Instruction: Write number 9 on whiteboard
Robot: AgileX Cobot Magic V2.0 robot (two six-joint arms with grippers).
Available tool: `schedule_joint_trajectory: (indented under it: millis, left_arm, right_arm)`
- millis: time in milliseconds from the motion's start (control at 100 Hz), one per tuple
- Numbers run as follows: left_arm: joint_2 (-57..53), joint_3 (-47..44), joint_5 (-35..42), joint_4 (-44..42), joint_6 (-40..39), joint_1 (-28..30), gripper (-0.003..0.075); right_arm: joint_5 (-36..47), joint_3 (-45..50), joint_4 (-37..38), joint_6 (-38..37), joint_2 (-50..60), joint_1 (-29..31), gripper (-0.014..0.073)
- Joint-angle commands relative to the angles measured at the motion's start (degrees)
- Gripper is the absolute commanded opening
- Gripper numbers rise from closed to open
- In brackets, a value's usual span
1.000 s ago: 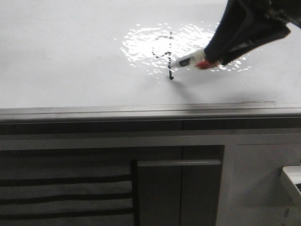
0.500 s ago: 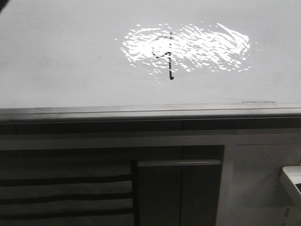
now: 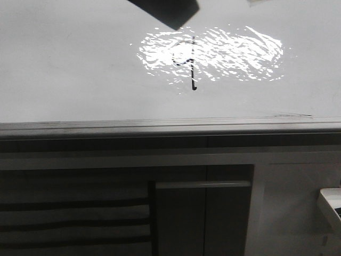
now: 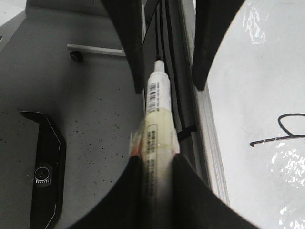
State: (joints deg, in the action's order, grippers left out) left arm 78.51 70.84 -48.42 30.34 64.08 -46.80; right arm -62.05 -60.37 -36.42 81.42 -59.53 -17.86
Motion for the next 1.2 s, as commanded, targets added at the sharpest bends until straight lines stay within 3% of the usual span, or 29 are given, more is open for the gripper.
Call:
schedule_joint_trajectory:
  millis: [0, 360, 600, 870, 940, 1050, 1110, 1190]
  left_arm:
    - [0.2, 3.6, 2.7, 0.9, -0.3, -1.9, 0.0317]
    - [1.4, 4.1, 2.6, -0.4, -0.3, -2.5, 0.0301]
    - [1.4, 4.1, 2.6, -0.8, -0.3, -2.5, 0.0104]
    - [1.4, 4.1, 2.6, -0.8, -0.3, -2.5, -0.0009]
    - [1.4, 4.1, 2.6, -0.8, -0.3, -2.5, -0.0020]
    - [1.4, 4.1, 2.6, -1.6, -1.4, -2.5, -0.0020]
    - [1.4, 4.1, 3.0, -4.2, -4.9, -2.5, -0.0020]
    - [1.4, 4.1, 3.0, -10.2, -11.6, -2.5, -0.0020]
  right_arm:
    - [1.5, -1.8, -2.0, 0.7, -0.8, 0.0, -0.0046]
    - [1.7, -1.8, -2.0, 0.7, -2.8, 0.0, -0.0046]
    - [1.5, -1.8, -2.1, 0.7, -2.8, 0.0, -0.0046]
    - [2.1, -1.8, -2.5, 0.7, -2.8, 0.0, -0.0036]
    - [2.5, -1.8, -3.0, 0.7, -2.8, 0.0, 0.0020]
    - [4.6, -1.8, -3.1, -1.1, -2.8, 0.0, 0.0183]
    - [5.9, -2.3, -3.1, -3.0, -2.8, 0.0, 0.0253]
    - [7.5, -3.7, -2.6, -6.4, -2.1, 0.3, 0.0283]
